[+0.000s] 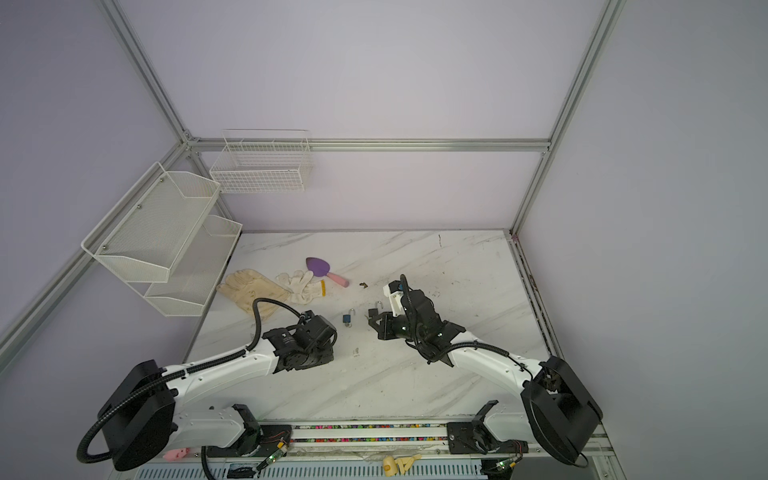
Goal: Unlock with the key
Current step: 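Lift the brass padlock with the left gripper toward the key in the right gripper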
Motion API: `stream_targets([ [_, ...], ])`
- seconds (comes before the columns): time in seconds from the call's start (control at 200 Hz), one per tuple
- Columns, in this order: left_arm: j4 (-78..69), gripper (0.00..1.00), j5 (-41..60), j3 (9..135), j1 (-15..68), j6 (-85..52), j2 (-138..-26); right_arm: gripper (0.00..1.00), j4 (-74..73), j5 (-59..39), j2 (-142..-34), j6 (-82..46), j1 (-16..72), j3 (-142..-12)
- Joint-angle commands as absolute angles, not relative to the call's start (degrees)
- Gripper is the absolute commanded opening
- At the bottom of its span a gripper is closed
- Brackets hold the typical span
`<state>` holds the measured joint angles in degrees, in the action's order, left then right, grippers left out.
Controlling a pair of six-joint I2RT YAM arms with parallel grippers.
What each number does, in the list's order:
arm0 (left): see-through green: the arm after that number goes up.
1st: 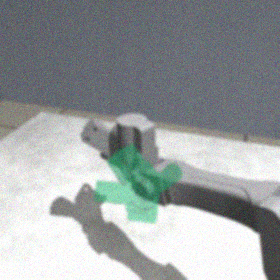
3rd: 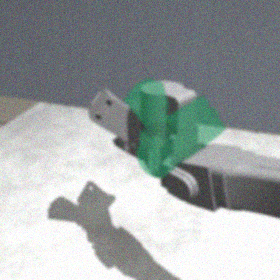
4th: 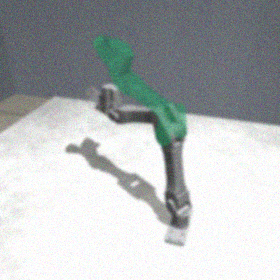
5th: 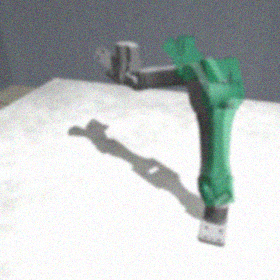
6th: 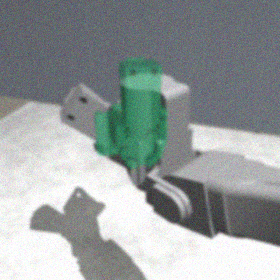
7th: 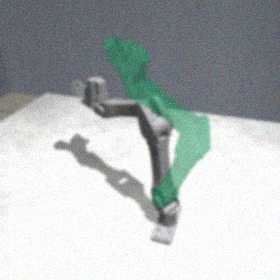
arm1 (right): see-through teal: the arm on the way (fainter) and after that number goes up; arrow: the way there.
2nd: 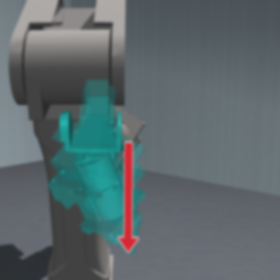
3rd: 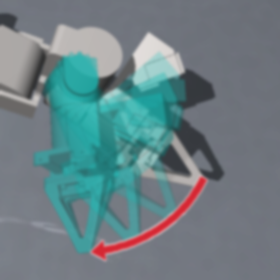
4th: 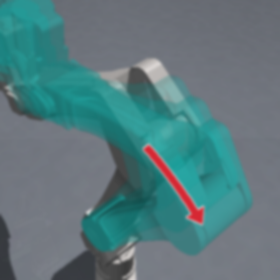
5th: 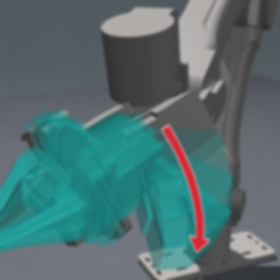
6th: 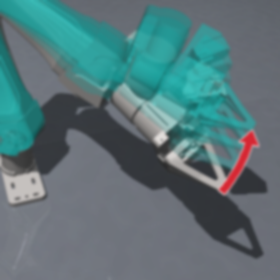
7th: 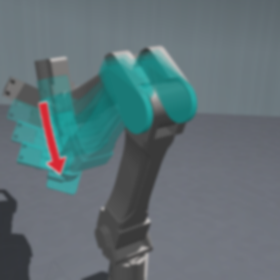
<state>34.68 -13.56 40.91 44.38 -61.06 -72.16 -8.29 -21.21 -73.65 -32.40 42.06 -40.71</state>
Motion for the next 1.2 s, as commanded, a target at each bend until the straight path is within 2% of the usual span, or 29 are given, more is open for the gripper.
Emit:
stream_targets([
  [0.0,28.1,0.00,-14.4,42.4,44.5,-68.4,-68.3,0.00,-2.6,-16.0,-71.4,-30.1,42.7,-43.7],
  [0.27,17.5,0.00,-14.6,43.5,44.4,-79.6,-64.8,0.00,2.9,-6.2,-72.5,-31.8,50.0,-48.6],
  [0.49,13.0,0.00,-15.8,42.0,44.5,-87.2,-63.1,0.00,0.8,-2.2,-74.7,-33.7,56.8,-51.5],
  [1.195,10.2,0.00,-17.5,37.8,44.5,-94.5,-57.6,0.00,-3.6,-1.8,-80.8,-34.6,58.2,-53.6],
])
